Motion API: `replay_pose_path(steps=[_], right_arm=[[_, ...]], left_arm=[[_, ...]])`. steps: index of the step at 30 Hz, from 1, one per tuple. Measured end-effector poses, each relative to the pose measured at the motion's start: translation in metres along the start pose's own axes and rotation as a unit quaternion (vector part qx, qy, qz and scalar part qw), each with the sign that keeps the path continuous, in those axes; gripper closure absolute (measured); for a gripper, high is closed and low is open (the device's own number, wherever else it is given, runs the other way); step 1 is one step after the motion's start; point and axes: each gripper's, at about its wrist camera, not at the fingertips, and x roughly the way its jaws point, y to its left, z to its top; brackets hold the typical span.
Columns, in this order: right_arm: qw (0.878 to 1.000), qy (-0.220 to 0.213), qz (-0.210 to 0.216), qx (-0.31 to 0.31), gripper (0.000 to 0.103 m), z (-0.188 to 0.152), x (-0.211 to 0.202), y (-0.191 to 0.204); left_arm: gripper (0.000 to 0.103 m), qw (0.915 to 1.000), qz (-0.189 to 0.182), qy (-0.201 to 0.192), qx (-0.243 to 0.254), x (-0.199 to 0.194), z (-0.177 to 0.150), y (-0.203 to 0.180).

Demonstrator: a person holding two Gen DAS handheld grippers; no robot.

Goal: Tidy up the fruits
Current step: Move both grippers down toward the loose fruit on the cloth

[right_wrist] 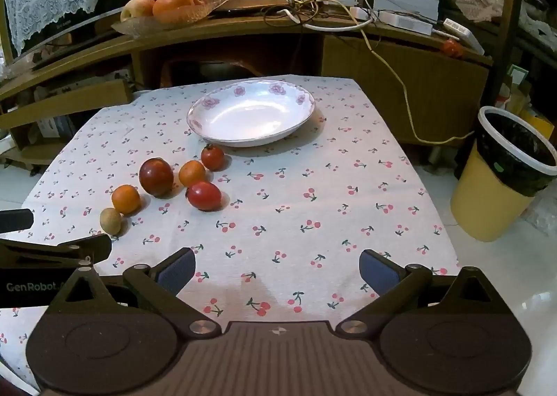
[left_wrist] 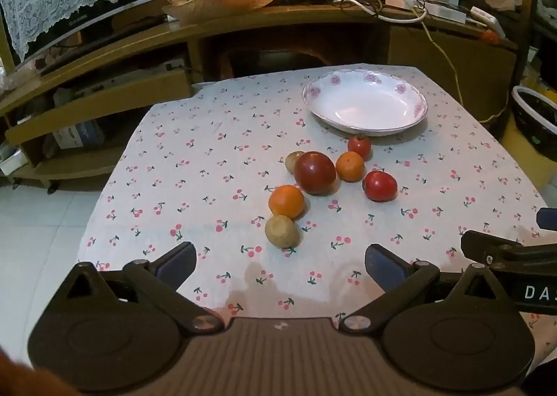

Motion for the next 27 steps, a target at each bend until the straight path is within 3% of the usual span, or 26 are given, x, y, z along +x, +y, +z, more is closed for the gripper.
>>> replay_pose_path(steps=[27], right_arm=[[0.999,0.033,0.036,-0.005,0.012,0.003,0.019,0.01]], left_arm=[[0.004,0.9996,0.0,0.016,-0.022,0.012,-0.003,0.008]])
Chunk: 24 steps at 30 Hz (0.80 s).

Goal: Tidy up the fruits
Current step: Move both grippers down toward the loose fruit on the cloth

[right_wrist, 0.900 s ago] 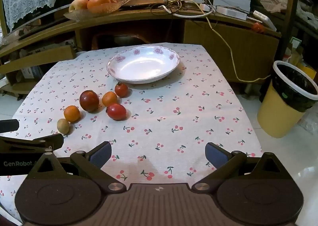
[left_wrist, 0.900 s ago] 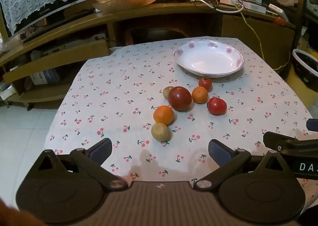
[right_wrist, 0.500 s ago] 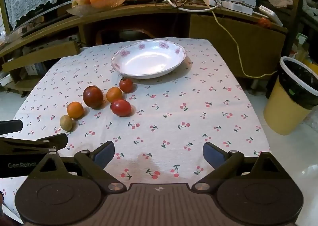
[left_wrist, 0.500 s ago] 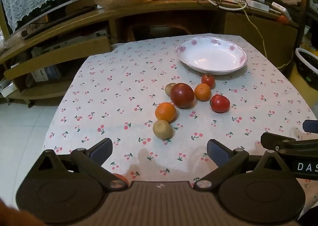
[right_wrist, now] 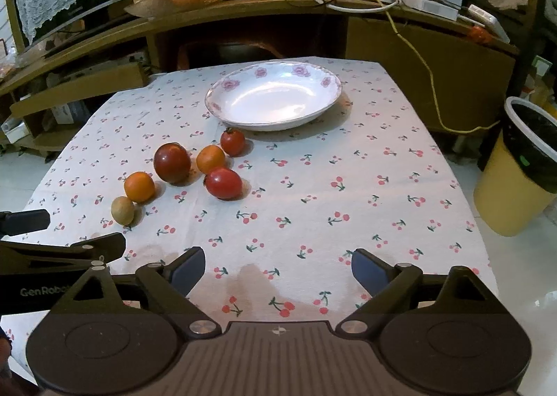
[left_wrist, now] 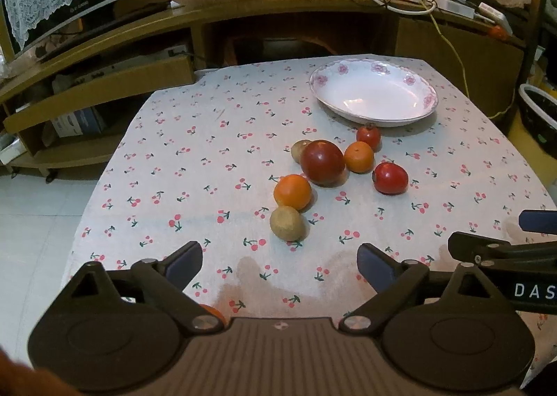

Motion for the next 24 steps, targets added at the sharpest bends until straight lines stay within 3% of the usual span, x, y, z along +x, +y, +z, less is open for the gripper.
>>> replay_pose_path(steps=[24], right_arm=[[0.997,0.018,0.058,-0.047,0.025,0.037,0.037,0.004]], left_arm=[[0.019,0.9999,-0.009,0.009,0.006,0.035,0.021,0.003]])
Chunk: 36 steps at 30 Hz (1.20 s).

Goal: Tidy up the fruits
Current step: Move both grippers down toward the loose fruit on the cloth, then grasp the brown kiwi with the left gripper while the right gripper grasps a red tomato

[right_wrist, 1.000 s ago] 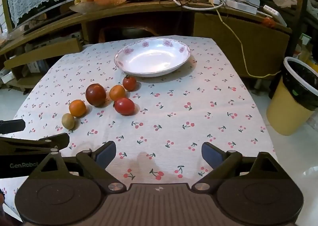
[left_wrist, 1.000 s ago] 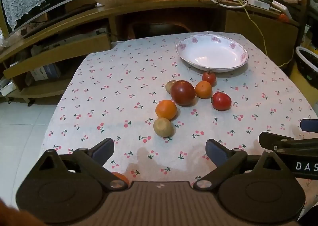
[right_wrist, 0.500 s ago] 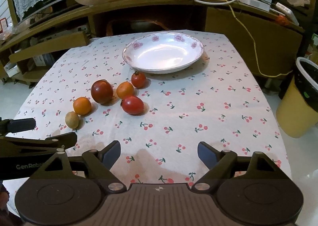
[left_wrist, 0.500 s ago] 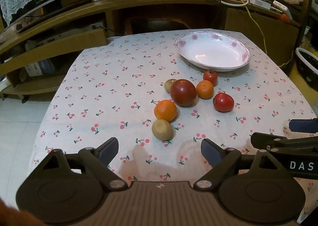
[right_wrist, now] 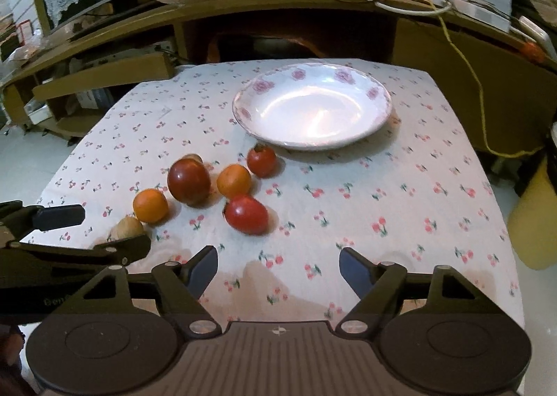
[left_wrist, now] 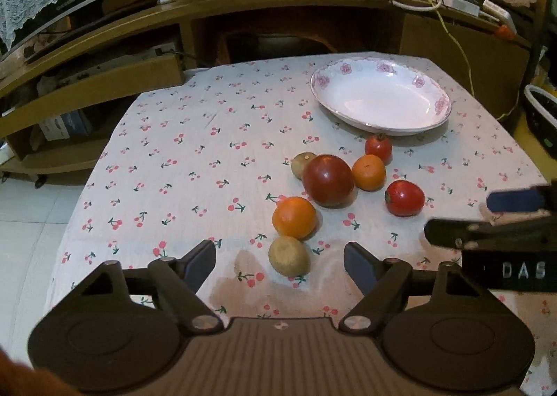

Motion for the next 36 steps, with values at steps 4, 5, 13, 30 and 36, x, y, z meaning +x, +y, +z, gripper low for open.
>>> replay_pose_path(steps=[4,5,13,30,36], right_arm=[[1.0,0.001,0.013,-0.02,0.027,0.009,0.009,0.001],[1.0,0.001,0.015,-0.027,0.028,0.011,0.011,0.002],[0.998,0.012,0.04,-0.055,0.034,0.021,0.027,0.004],[0.994,0.023,0.055,-0.097,0.072,0.023,0.043,0.005],[0.994,0.02,0.055,-0.097,0.074,0.019,0.04,0.003]], left_arm=[[0.019,1.0,0.002,0.004,0.003,0.006,-0.001,0.002],[0.019,1.0,0.001,0.004,0.003,0.007,-0.001,0.003],[0.035,0.9996,-0.026,0.012,0.007,0.018,-0.004,0.004],[0.069,0.9982,-0.053,-0.002,0.029,0.018,-0.006,0.002],[0.07,0.9982,-0.05,0.0,0.033,0.017,-0.007,0.0]])
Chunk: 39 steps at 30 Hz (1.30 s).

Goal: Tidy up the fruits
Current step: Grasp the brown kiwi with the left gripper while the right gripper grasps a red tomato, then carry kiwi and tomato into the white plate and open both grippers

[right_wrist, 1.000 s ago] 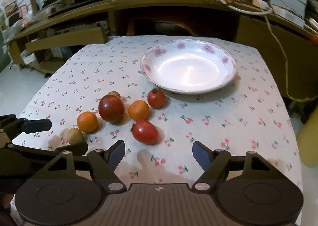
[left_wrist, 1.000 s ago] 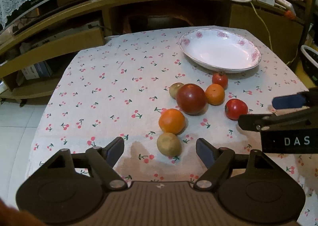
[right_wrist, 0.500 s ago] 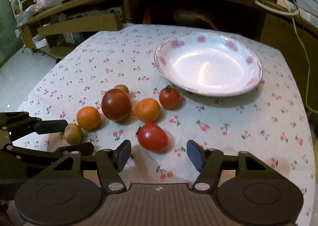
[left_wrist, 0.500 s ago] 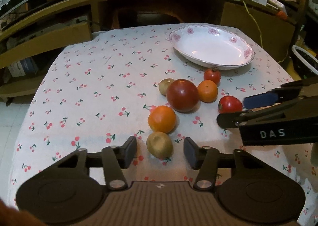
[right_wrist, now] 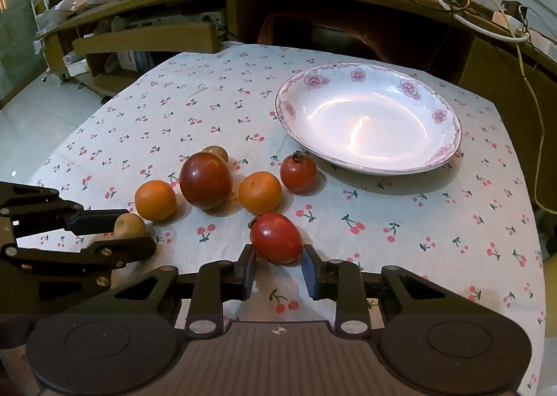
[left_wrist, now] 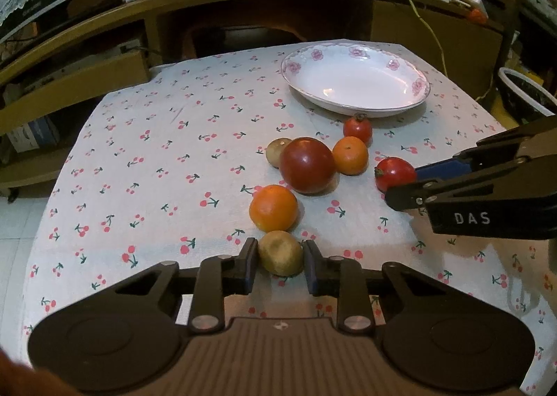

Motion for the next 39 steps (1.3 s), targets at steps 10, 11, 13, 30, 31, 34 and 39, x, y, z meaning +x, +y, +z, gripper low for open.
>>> replay_pose_path(steps=[10,11,13,30,31,34,39], right_arm=[[1.0,-0.011,0.015,0.018,0.075,-0.003,-0.013,-0.006],[1.0,-0.012,0.016,0.021,0.075,-0.004,-0.015,-0.007],[0.999,-0.015,0.016,0.027,0.075,-0.004,-0.019,-0.008],[0.995,-0.06,-0.011,0.08,0.075,0.035,-0.023,-0.047],[0.995,-0.061,-0.014,0.082,0.075,0.038,-0.021,-0.051],[0.994,-0.061,-0.021,0.088,0.075,0.045,-0.014,-0.06],[0.994,-0.058,-0.03,0.088,0.075,0.052,-0.002,-0.069]], left_arm=[[0.07,0.9997,-0.02,-0.008,-0.008,-0.01,0.008,-0.005],[0.07,0.9996,-0.024,-0.01,-0.008,-0.01,0.011,-0.006],[0.07,0.9995,-0.028,-0.014,-0.009,-0.011,0.017,-0.008],[0.07,0.9975,-0.056,-0.042,0.005,0.028,0.104,-0.025],[0.07,0.9975,-0.057,-0.042,0.005,0.032,0.108,-0.026],[0.07,0.9972,-0.063,-0.04,0.006,0.044,0.117,-0.028],[0.07,0.9972,-0.066,-0.033,0.003,0.061,0.126,-0.031]])
